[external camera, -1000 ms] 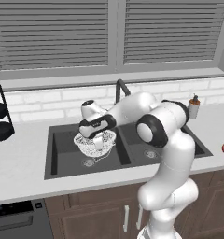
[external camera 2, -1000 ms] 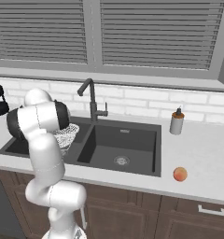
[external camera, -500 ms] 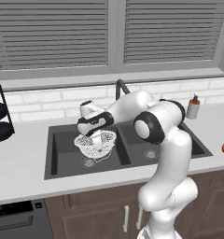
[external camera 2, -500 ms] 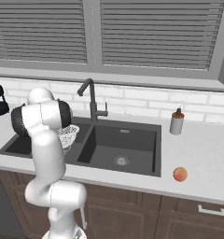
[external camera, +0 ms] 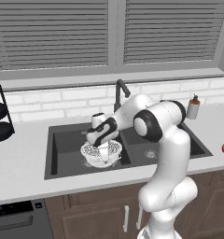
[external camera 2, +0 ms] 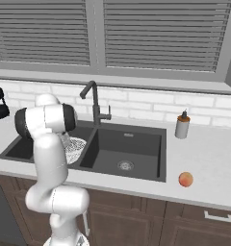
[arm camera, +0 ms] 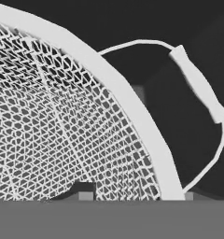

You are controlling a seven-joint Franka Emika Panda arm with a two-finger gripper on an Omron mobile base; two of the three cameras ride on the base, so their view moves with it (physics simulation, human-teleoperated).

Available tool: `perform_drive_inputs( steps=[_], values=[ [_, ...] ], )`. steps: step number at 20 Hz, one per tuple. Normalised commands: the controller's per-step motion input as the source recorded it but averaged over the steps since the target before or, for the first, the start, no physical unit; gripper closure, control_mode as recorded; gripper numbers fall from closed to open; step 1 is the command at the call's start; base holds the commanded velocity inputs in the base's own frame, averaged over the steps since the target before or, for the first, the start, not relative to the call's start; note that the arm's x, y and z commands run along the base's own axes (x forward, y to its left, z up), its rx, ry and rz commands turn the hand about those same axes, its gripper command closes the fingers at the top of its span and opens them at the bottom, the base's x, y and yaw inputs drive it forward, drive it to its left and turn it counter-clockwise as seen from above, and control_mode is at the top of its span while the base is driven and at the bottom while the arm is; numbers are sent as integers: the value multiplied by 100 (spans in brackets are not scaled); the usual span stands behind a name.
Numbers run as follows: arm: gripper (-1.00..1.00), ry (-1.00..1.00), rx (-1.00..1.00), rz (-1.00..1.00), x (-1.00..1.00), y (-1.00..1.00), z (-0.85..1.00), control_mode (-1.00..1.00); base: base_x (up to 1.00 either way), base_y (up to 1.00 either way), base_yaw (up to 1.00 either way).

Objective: Put the colander in the sink, put the peach in the colander, and turn on the sink faucet and pour water over the colander.

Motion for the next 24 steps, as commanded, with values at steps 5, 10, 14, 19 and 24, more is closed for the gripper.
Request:
perform_drive_inputs(
  steps=[5,10,14,19,24],
  values=[
    [100,0,-2,-33,0,23,-55,-100,0,0,0],
    [-100,0,-4,-31,0,29,-44,-100,0,0,0],
    [-100,0,-5,-29,0,14,-7,-100,0,0,0],
    [-100,-7,-2,-19,-2,1,59,-100,0,0,0],
    [-100,-5,0,-11,-4,16,71,-100,0,0,0]
  ],
)
